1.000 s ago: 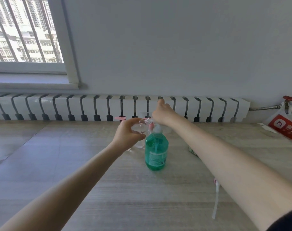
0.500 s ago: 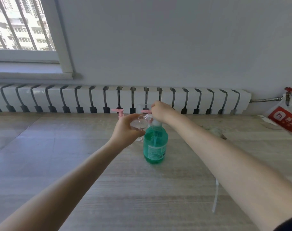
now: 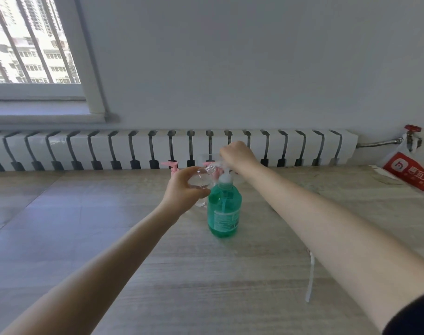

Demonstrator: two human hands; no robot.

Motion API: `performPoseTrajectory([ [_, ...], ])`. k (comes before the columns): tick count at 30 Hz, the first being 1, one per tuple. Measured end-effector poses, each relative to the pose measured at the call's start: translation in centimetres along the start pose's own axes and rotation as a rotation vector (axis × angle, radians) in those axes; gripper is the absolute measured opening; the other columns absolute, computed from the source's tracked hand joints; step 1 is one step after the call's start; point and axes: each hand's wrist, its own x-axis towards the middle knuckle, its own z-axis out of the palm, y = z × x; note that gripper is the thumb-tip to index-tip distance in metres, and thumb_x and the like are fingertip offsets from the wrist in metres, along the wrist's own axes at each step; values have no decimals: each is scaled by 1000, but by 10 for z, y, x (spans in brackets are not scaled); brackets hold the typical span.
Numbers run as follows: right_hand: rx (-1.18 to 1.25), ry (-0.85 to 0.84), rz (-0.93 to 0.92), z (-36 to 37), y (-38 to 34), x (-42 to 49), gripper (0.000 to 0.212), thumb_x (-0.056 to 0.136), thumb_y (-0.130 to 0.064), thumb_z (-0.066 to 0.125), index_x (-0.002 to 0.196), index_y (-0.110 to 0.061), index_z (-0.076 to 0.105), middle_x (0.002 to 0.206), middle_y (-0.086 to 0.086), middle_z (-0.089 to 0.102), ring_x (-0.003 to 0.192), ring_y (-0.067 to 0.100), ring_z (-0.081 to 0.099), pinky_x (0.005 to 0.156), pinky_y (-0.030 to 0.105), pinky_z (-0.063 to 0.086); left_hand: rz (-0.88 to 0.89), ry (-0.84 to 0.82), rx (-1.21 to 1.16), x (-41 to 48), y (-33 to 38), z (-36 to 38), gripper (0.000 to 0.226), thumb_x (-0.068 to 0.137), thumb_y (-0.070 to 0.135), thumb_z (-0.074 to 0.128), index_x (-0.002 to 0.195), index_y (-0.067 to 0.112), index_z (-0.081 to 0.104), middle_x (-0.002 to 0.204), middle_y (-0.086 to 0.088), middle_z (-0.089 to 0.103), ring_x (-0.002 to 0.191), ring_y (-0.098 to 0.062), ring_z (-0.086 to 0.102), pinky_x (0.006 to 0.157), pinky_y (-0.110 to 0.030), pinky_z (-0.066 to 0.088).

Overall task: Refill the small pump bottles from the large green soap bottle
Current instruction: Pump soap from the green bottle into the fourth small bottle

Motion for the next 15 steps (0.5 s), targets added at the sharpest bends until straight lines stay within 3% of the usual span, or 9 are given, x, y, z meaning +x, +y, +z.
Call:
performPoseTrajectory([
  [2, 273, 122, 4, -1, 4, -4, 31, 93, -20, 36, 79, -2, 57, 78, 19, 60, 76, 28, 60, 68, 33, 49, -1, 0, -8, -1, 2, 0, 53, 75, -7, 72, 123, 10, 57, 127, -2, 57, 76, -6, 67, 67, -17, 54],
  [4, 452, 154, -5, 2, 11, -12, 30, 96, -25, 34, 87, -10, 57, 91, 15, 63, 85, 23, 61, 80, 35, 50, -5, 8, -17, -1, 3, 0, 52, 74, -7, 72, 121, 11, 58, 126, -3, 58, 78, -10, 68, 66, -17, 54],
  [10, 492, 100, -168, 19, 44, -35, 44, 100, -43, 35, 65, -17, 42, 65, -2, 44, 65, 11, 42, 71, 25, 35, -13, 14, -36, -1, 4, 5, 53, 74, -5, 73, 123, 11, 58, 122, -3, 60, 85, -14, 68, 73, -22, 55],
  [12, 503, 59, -185, 23, 45, -38, 45, 99, -45, 33, 63, -22, 46, 62, -7, 50, 64, 7, 48, 75, 24, 38, -17, 24, -46, -1, 3, 6, 55, 74, -6, 73, 124, 11, 57, 120, -4, 61, 88, -13, 67, 75, -23, 55],
  [15, 578, 24, -163, 30, 48, -39, 51, 97, -51, 35, 68, -17, 59, 62, -6, 63, 64, 10, 61, 79, 29, 46, -17, 45, -55, -2, 2, 6, 55, 74, -6, 72, 124, 11, 57, 118, -5, 62, 89, -13, 67, 75, -23, 56],
])
